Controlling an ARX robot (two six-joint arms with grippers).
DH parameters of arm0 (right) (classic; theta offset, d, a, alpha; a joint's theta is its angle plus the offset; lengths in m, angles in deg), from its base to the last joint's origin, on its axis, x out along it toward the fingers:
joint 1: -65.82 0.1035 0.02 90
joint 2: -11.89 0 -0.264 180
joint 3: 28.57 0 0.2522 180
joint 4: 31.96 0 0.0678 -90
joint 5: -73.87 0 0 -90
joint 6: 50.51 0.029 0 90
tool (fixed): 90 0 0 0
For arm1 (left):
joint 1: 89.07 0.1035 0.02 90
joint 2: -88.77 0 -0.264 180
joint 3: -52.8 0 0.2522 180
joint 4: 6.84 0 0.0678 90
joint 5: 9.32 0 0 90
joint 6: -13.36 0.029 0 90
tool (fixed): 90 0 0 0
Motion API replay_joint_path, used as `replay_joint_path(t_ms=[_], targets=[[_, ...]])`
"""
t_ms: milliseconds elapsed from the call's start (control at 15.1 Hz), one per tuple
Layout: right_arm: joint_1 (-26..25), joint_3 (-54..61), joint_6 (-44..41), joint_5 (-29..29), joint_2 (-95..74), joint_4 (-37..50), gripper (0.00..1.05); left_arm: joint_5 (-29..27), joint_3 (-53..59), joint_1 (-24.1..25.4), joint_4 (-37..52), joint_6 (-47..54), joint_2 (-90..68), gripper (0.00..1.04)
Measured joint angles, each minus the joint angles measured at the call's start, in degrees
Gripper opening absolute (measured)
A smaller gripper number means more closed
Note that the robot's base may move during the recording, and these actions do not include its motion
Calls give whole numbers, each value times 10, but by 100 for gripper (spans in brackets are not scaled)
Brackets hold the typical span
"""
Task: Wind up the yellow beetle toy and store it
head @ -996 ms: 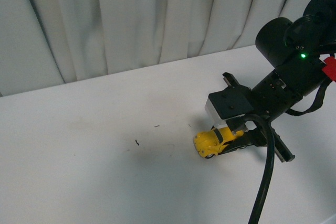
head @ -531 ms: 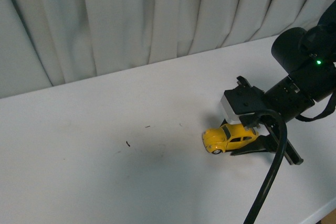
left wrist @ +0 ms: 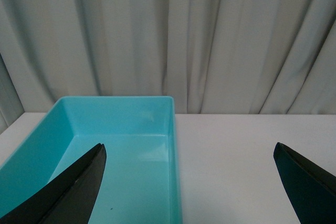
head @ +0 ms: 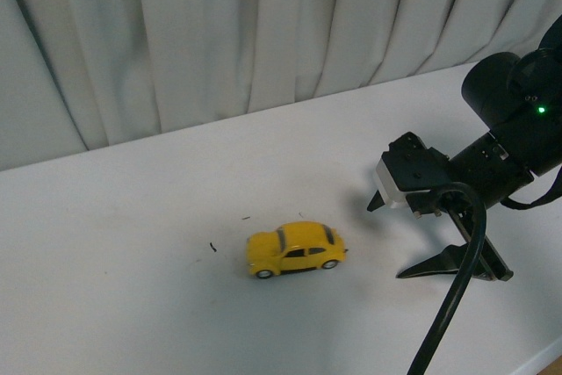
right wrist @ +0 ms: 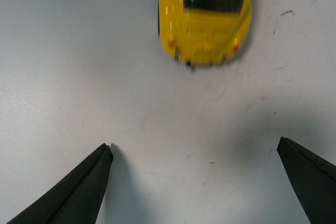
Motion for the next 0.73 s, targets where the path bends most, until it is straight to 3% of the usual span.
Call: replay_joint_path(t_ms=[730], targets=[[5,6,3,0,3,13,98,0,0,0,0,0,0,98]])
